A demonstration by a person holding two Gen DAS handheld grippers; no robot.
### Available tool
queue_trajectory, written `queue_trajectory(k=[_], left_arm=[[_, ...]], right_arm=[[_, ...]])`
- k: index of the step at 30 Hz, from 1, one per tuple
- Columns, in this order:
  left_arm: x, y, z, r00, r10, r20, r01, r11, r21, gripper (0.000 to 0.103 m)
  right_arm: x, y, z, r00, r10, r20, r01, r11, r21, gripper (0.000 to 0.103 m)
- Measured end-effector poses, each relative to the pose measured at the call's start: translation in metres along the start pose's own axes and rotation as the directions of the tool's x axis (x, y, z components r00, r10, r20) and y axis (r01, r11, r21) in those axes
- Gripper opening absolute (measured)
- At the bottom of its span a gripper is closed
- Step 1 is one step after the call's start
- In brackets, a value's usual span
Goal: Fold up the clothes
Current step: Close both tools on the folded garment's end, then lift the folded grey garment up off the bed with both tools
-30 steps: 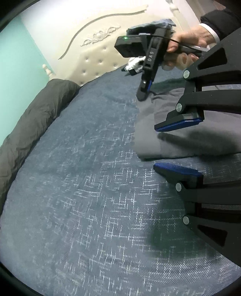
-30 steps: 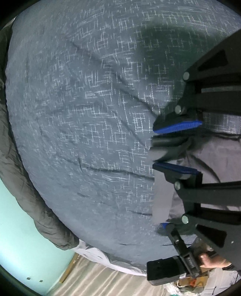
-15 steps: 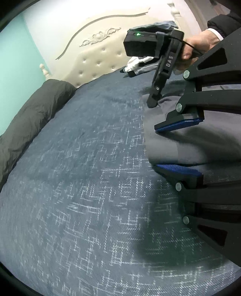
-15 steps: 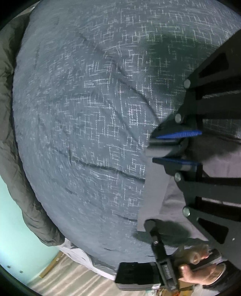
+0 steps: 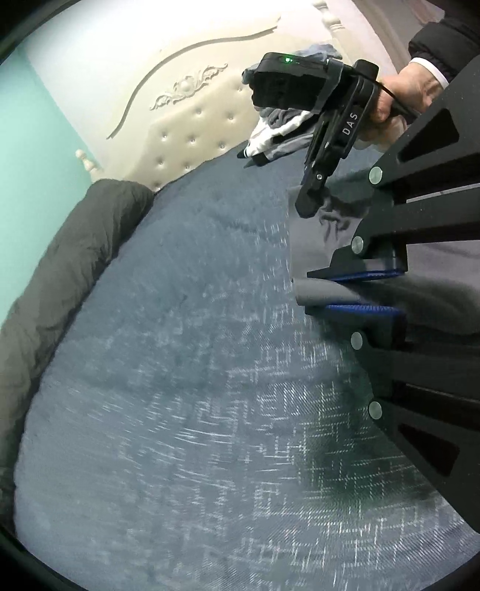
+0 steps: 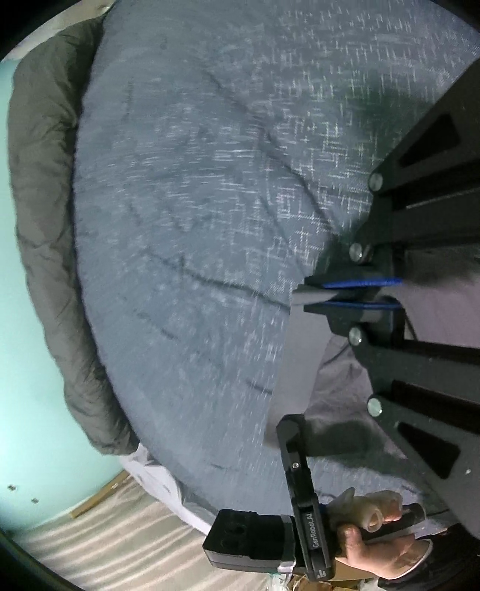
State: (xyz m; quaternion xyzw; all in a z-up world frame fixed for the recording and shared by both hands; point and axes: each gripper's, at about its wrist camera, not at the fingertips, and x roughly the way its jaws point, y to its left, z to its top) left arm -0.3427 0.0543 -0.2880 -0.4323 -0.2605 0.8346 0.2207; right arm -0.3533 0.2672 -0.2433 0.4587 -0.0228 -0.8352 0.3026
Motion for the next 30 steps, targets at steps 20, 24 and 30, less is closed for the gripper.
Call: queue_trajectory(k=[20, 24, 30], left_arm=[[-0.138, -0.121, 0.008, 0.987, -0.004, 0.161, -0.026, 0.982, 0.187, 0.011], [-0.165, -0.150, 0.011, 0.982, -0.005, 0.187, -0.039, 0.973, 0.229, 0.011], [-0.197, -0.187, 0.012, 0.976, -0.008, 0.217, -0.053, 0.960, 0.274, 0.011]], right_arm=[[-0.170, 0.064, 0.006, 0.952, 0.088, 0.293, -0.054, 0.991, -0.124, 0.005], [-0.203, 0.077, 0.009, 0.939, 0.091, 0.331, -0.046, 0.989, -0.142, 0.005], [-0.242, 0.091, 0.011, 0.924, 0.098, 0.369, -0.039, 0.985, -0.165, 0.005]])
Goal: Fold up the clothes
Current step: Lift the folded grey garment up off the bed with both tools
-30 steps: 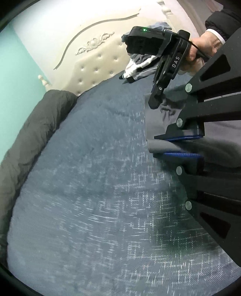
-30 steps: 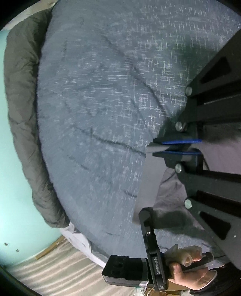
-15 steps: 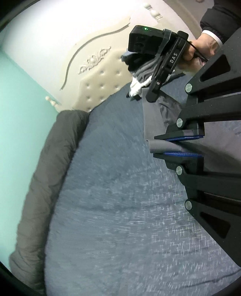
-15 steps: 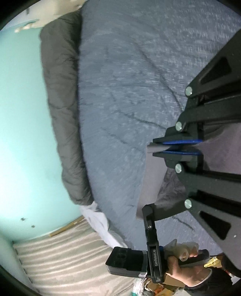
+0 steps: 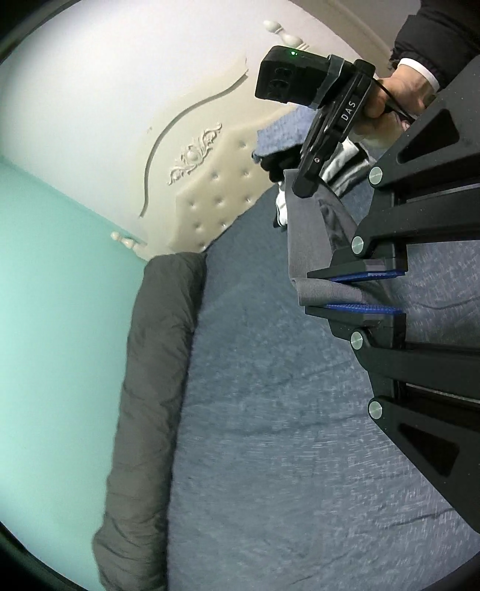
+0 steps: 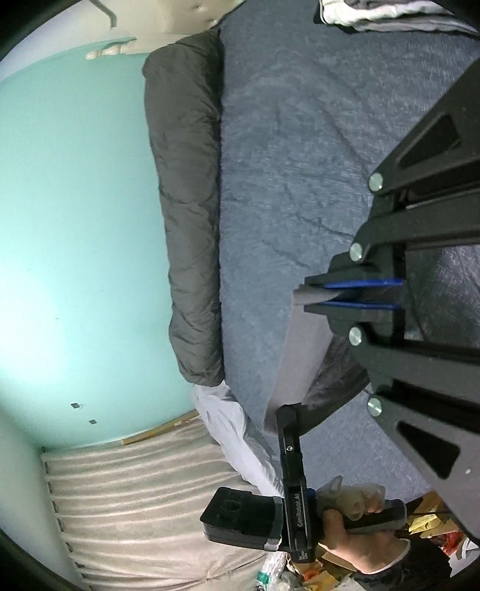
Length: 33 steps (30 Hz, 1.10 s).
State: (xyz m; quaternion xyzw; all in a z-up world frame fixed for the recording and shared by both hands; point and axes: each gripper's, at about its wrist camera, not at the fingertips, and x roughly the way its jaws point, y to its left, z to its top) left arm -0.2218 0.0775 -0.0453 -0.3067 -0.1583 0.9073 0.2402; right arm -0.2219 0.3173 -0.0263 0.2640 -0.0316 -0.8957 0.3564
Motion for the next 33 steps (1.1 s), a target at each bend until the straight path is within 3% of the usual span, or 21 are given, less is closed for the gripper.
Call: queue_trajectory(k=[15, 33], left_arm=[[-0.043, -0.067, 0.007, 1.000, 0.017, 0.014, -0.018, 0.996, 0.087, 0.011], [-0.052, -0.161, 0.021, 0.999, -0.027, 0.030, 0.021, 0.982, 0.187, 0.011]], right_arm=[[-0.066, 0.016, 0.018, 0.999, -0.028, 0.025, 0.028, 0.999, -0.022, 0.005], [-0.159, 0.000, 0.030, 0.993, -0.088, 0.082, 0.090, 0.996, -0.018, 0.005]])
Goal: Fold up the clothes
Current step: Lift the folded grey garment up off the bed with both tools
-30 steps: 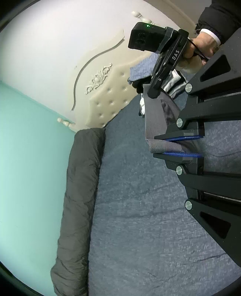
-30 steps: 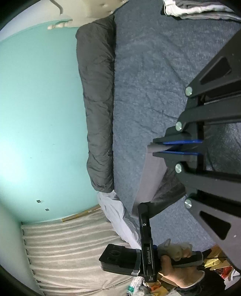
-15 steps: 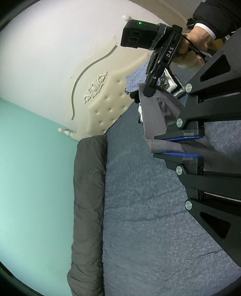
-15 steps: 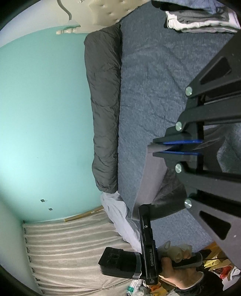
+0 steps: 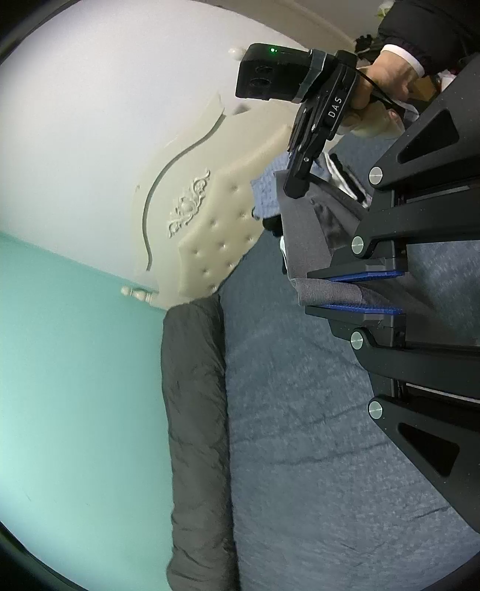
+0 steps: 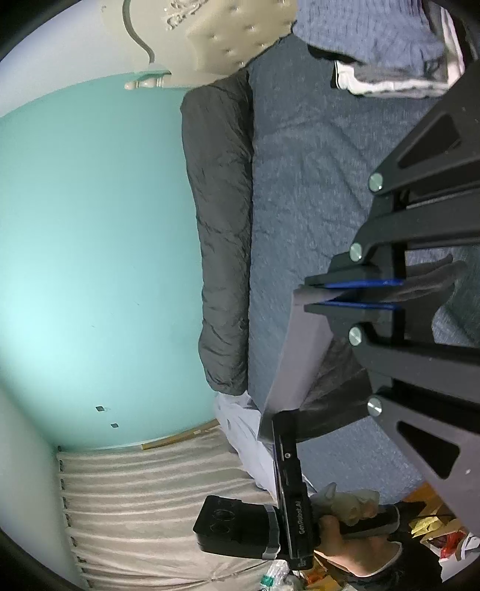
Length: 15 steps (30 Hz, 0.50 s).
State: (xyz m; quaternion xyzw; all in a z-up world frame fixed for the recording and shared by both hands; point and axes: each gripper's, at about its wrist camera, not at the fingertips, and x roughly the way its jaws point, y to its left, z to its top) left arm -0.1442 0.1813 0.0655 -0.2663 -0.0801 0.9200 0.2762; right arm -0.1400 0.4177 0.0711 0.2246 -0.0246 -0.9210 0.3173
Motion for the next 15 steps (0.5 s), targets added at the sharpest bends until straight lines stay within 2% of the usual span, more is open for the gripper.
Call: queue_trajectory(k=[15], left_arm=[[0.043, -0.118, 0.029, 0.992, -0.124, -0.019, 0.126, 0.986, 0.110, 0.011]], right_arm=[[-0.116, -0.072, 0.003, 0.988, -0.137, 0.066, 0.135, 0.991, 0.025, 0.005]])
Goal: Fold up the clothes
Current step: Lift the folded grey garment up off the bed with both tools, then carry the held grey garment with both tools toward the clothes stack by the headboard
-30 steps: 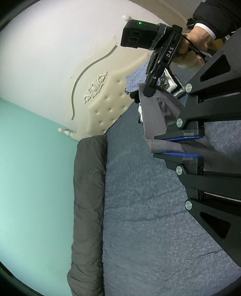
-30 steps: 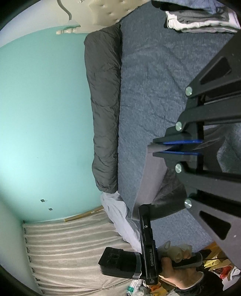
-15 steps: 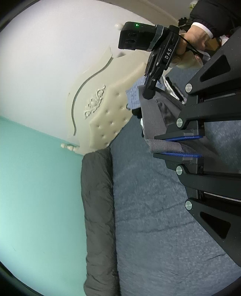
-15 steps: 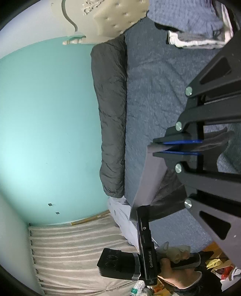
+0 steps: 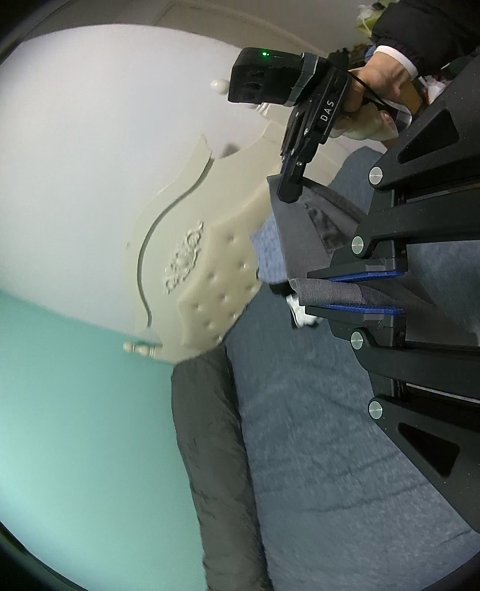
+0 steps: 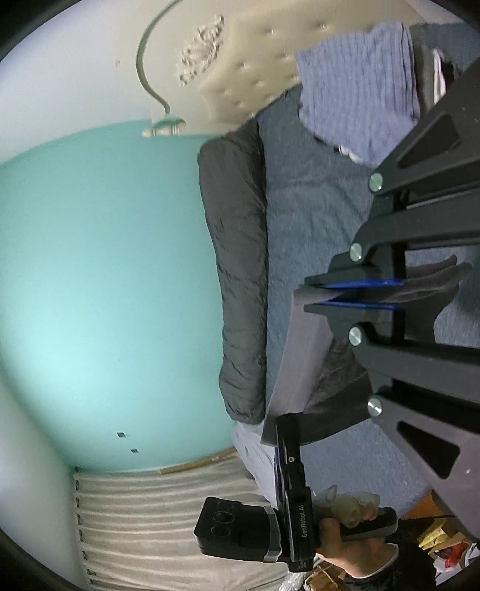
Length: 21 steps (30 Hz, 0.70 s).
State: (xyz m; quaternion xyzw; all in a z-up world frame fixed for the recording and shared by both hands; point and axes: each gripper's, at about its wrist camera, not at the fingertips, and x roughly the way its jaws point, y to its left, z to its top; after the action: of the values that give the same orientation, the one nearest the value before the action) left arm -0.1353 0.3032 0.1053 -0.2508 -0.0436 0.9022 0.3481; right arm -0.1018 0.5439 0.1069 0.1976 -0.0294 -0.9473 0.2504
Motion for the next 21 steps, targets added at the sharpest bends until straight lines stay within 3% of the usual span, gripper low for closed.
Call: queue_trajectory(k=[13, 21], left_arm=[[0.074, -0.101, 0.037, 0.991, -0.131, -0.019, 0.132, 0.989, 0.072, 0.011], [0.123, -0.138, 0.054, 0.983, -0.181, -0.038, 0.183, 0.981, 0.063, 0.011]], right_arm=[[-0.084, -0.088, 0.011, 0.992, -0.124, 0.021, 0.123, 0.992, 0.012, 0.005], [-0.113, -0.136, 0.021, 0.983, -0.178, 0.034, 0.178, 0.984, 0.024, 0.005]])
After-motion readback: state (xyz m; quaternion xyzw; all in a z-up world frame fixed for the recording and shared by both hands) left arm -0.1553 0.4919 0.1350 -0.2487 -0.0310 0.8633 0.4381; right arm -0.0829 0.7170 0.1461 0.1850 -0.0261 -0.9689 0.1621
